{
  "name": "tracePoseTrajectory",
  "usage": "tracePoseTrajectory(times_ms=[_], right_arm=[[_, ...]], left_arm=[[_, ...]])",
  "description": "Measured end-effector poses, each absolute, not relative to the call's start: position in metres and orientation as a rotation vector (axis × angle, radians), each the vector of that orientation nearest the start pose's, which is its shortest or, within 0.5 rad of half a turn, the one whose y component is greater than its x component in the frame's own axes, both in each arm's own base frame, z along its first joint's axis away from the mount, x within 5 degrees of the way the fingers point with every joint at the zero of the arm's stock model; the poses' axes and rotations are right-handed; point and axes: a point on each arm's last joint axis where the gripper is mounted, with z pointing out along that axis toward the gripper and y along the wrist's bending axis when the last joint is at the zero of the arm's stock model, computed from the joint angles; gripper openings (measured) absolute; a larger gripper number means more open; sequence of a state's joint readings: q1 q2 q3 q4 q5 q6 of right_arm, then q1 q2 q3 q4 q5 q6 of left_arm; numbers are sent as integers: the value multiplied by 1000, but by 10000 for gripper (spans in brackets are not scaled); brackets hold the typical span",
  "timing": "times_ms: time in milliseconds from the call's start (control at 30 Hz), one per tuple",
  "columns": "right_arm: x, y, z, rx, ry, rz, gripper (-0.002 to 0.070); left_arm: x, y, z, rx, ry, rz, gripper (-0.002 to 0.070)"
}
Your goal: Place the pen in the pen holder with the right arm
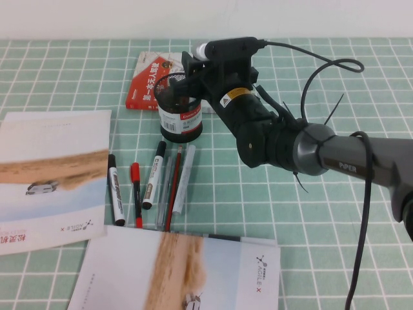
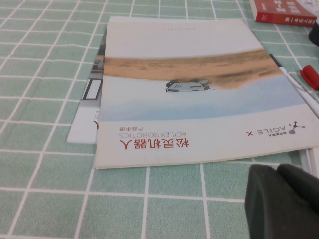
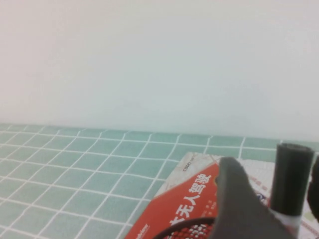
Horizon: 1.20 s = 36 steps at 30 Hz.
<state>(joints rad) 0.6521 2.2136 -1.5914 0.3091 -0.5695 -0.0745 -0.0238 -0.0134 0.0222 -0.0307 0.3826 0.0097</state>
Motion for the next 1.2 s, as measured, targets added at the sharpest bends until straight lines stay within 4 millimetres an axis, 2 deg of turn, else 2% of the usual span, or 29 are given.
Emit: tracePoseTrajectory(times_ms=[167,267,333,400,433,500,567,733,833,1000,1200], right_arm=[[419,302,216,-243,1603,536,295],[415,302,224,-268,1659,547,296],[410,301,239,-294,1689,558,284],[403,299,257,-322,1720,570,238],[398,297,269,-334,1732,579,207],[386,292,291,-383,1779,588,100],[374,286,310,-440,1828,586,38],[342,267,350,-581,1908,532,-10],[317,248,365,-632,1949,500,-15],[265,208,372,-643,1958,490,-17],[181,148,372,-587,1941,577,-19]], left_arm=[[52,-2,172,13,1875,-40,-4],[52,-2,172,13,1875,-40,-4],[52,-2,172,13,1875,-40,-4],[52,-2,172,13,1875,-40,-4],[52,-2,172,13,1875,-40,-4],[52,-2,172,13,1875,-40,-4],[52,-2,172,13,1875,-40,-4],[52,-2,172,13,1875,-40,-4],[52,-2,172,13,1875,-40,-4],[52,-2,172,13,1875,-40,-4],[52,-2,172,13,1875,-40,-4]])
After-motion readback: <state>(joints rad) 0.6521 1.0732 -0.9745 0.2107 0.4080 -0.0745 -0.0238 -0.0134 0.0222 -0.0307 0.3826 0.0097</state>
